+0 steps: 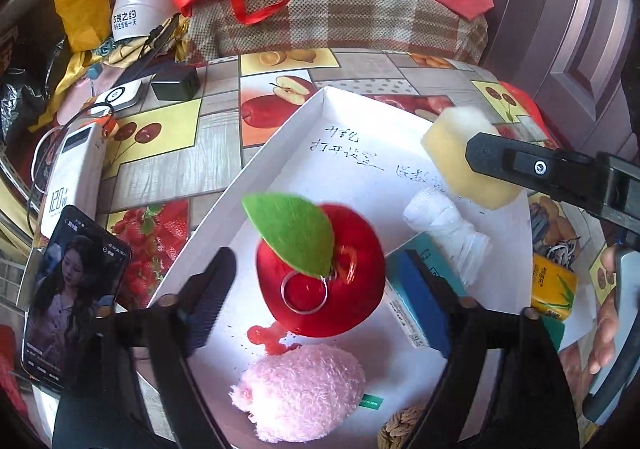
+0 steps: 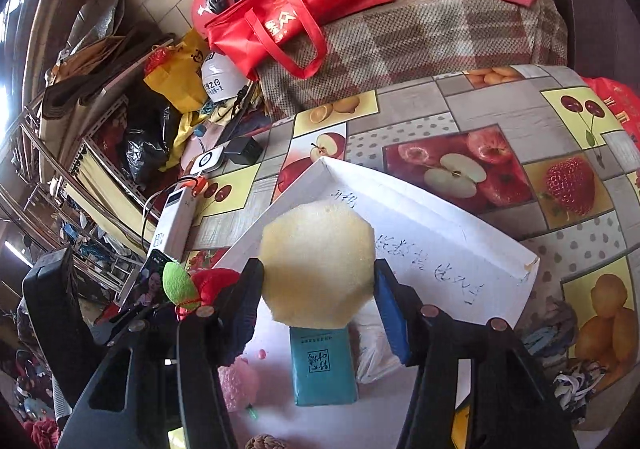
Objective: Organize soft objects
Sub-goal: 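Lower apple plush into white box with left tool while right tool releases sponge there, then grasp yellow sponge block with left tool while right tool grasps white foam block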
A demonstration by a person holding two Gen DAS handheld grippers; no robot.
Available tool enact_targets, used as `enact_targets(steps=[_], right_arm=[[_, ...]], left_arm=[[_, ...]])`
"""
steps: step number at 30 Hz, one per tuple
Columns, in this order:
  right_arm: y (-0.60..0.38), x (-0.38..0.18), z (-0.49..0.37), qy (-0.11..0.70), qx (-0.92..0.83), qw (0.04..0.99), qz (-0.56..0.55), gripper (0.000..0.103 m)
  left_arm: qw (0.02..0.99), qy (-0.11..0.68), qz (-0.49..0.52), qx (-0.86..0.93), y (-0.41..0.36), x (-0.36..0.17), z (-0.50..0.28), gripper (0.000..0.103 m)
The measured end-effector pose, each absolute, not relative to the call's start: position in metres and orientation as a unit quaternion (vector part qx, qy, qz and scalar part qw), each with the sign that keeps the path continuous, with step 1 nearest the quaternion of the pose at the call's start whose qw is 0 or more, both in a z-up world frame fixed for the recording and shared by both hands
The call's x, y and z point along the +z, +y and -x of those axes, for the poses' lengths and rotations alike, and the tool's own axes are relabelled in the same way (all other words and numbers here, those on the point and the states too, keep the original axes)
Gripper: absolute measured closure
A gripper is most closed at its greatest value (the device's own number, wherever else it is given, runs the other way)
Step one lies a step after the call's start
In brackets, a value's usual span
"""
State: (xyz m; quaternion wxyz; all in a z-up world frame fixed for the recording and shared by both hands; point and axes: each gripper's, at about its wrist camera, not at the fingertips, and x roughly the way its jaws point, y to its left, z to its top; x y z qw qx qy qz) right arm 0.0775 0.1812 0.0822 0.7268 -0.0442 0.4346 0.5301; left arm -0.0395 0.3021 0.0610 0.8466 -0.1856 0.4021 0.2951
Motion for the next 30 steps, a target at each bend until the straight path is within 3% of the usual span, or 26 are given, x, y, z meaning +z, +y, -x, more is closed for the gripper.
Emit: enact_targets(steps=[2, 3, 14, 23, 26, 30], right_arm=[[0.179, 0.079, -0.079, 0.437, 0.53, 0.726, 0.039, 0.003], [0.177, 0.078, -0.08, 0.437, 0.527, 0.728, 0.036, 0.0], [0.14, 0.106, -0.071, 0.406, 0.512, 0.757, 0.016, 0.0], [0.024, 0.186, -0.071, 0.255, 0.476, 0.84, -0.053, 0.0], [-0.005, 0.177, -0.08, 0.257, 0.451, 0.854, -0.03, 0.0], [-0.008, 0.128, -0.075, 0.311, 0.433, 0.841, 0.087, 0.0]], left_arm=[[0.846, 0.394, 0.192, 0.303, 0.304, 0.062, 0.042, 0.0], [0.846, 0.39, 0.197, 0.304, 0.305, 0.062, 0.044, 0.0], [0.853, 0.364, 0.203, 0.315, 0.289, 0.076, 0.064, 0.0], [0.886, 0.327, 0.195, 0.265, 0.253, 0.112, 0.075, 0.0], [0.892, 0.341, 0.189, 0.23, 0.229, 0.109, 0.07, 0.0], [0.891, 0.356, 0.206, 0.194, 0.204, 0.097, 0.077, 0.0]])
